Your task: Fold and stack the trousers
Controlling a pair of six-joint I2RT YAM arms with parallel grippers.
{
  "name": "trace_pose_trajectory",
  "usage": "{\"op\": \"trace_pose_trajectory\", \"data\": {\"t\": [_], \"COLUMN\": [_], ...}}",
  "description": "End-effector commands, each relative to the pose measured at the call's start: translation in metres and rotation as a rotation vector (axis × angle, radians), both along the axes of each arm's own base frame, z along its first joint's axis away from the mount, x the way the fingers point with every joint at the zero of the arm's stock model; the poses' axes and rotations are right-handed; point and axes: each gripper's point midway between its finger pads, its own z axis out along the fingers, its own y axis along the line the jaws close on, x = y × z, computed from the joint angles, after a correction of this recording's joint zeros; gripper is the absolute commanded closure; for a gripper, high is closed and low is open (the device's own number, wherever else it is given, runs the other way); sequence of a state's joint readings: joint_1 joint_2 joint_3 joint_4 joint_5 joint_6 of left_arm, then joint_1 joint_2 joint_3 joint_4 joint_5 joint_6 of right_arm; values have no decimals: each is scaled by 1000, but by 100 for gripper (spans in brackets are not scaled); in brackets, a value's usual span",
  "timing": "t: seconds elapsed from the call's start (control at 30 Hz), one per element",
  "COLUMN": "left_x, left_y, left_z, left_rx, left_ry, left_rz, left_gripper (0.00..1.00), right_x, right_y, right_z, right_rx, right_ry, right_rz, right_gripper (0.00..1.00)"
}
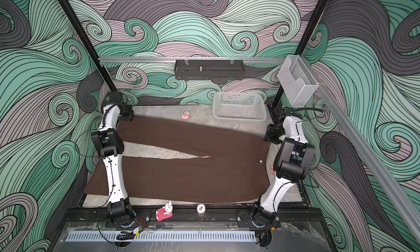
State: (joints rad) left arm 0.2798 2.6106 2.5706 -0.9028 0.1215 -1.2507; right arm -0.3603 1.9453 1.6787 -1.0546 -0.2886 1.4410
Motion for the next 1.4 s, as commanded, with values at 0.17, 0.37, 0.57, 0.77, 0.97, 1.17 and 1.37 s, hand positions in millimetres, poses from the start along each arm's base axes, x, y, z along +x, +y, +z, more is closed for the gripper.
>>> {"op": "trace_pose_trajectory", "data": {"t": [0.17, 0.37, 0.57, 0.77, 0.97, 1.17, 1.37], "left_x": [32, 27, 17, -2, -28, -77, -136], "left_y": [39, 43, 42, 50, 56, 49, 53], "left_z": [74, 80, 86, 118, 140, 152, 145], "left_rx": [45, 33, 25, 26, 14, 41, 80], "left_ry": [-263, -265, -266, -306, -311, -270, -246], "left_rz": [125, 115, 96, 79, 54, 27, 58], "left_gripper": [100, 100, 100, 100, 100, 100, 100], "right_x": [58, 67, 67, 75, 74, 60, 23], "right_y": [-21, -24, -22, -18, -17, -16, -14], "right_z": [24, 21, 11, 9, 18, 34, 40], "right_rx": [-6, 2, 13, 52, 44, 33, 15], "right_ry": [-62, -57, -40, -72, -112, -155, -162], "right_rz": [-77, -87, -71, -10, 59, 141, 229], "right_gripper": [100, 100, 100, 100, 100, 100, 100]}}
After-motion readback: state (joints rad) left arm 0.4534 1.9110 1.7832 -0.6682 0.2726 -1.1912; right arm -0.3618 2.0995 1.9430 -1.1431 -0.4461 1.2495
